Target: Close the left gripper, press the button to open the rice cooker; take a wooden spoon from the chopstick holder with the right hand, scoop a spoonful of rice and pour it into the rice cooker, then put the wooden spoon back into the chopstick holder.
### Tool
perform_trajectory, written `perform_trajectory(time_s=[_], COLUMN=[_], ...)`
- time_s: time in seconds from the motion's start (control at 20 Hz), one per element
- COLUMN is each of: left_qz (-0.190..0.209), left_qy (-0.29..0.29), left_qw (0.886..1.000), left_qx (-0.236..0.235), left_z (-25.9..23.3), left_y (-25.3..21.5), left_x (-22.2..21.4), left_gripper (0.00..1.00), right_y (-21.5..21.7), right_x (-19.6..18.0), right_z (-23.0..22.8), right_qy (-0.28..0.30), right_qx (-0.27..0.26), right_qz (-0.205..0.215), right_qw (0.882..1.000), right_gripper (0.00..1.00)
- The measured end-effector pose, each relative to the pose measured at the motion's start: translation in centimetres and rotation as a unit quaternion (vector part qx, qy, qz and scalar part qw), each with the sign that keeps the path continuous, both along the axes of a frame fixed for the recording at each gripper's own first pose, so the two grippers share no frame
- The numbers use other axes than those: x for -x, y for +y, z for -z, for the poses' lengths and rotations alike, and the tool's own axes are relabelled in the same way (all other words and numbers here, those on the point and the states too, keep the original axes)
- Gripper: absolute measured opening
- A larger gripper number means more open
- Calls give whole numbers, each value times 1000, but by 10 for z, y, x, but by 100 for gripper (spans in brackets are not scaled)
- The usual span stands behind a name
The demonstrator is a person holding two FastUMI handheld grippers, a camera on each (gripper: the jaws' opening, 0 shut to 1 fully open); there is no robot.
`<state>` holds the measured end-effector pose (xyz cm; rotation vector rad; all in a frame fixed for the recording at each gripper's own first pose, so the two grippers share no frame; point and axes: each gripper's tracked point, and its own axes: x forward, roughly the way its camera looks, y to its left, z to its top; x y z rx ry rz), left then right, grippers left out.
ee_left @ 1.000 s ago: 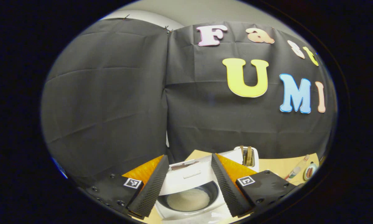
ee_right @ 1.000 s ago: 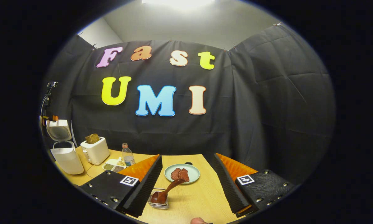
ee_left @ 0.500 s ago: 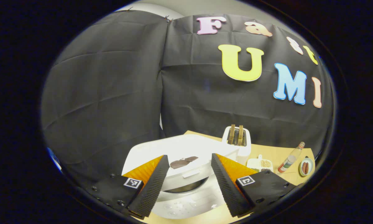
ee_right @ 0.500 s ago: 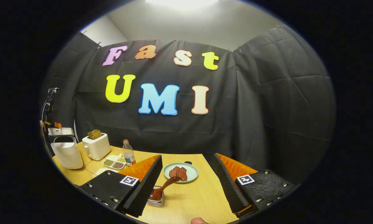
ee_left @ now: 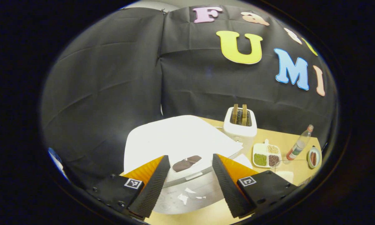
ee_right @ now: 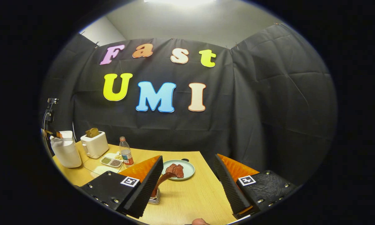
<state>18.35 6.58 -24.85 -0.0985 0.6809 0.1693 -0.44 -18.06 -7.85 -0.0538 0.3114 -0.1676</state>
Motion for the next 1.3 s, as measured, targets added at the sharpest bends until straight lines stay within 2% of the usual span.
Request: perform_trajectory(time_s=[0.1, 0.15, 0.2, 0.3, 0.35, 0.4, 0.6, 0.65, 0.7, 0.8, 1.05, 1.3], left_qz=[1, 2, 4, 3, 2, 2, -29, -38, -45, -43, -57, -11], left_qy=[3, 3, 4, 17, 9, 18, 20, 8, 0, -7, -27, -121], left_qw=[1000, 1000, 1000, 1000, 1000, 1000, 998, 997, 995, 992, 992, 991], left_qx=[-4, -6, -9, -4, -3, 2, 50, 70, 93, 115, 112, 64], left_z=[4, 5, 7, 14, 9, 15, 16, 13, 9, 2, -7, -76], left_y=[-2, -3, -5, -7, -7, -7, -5, -4, -4, 0, 4, -6], left_x=[0, -1, -1, 0, -2, -3, -2, -4, -5, -7, 0, 27], left_gripper=[98, 92, 98, 99, 94, 100, 100, 98, 100, 97, 97, 96], right_y=[-3, -5, -7, -6, -5, -5, 3, 6, 9, 14, 23, 45], right_x=[2, 2, 2, 1, -1, -2, -5, -6, -7, -7, -13, -19], right_z=[3, 3, 3, 4, 5, 5, 8, 8, 9, 10, -3, -17], right_qy=[3, 3, 2, 1, 1, 1, -2, -4, -5, -8, -26, -41], right_qx=[2, 3, 5, 4, 3, 2, -5, -9, -13, -16, -22, -30], right_qz=[2, 5, 7, 7, 6, 6, -1, -3, -8, -16, -42, -81], right_qw=[1000, 1000, 1000, 1000, 1000, 1000, 1000, 1000, 1000, 1000, 999, 995], right_gripper=[99, 99, 99, 99, 99, 99, 99, 99, 99, 99, 99, 99])
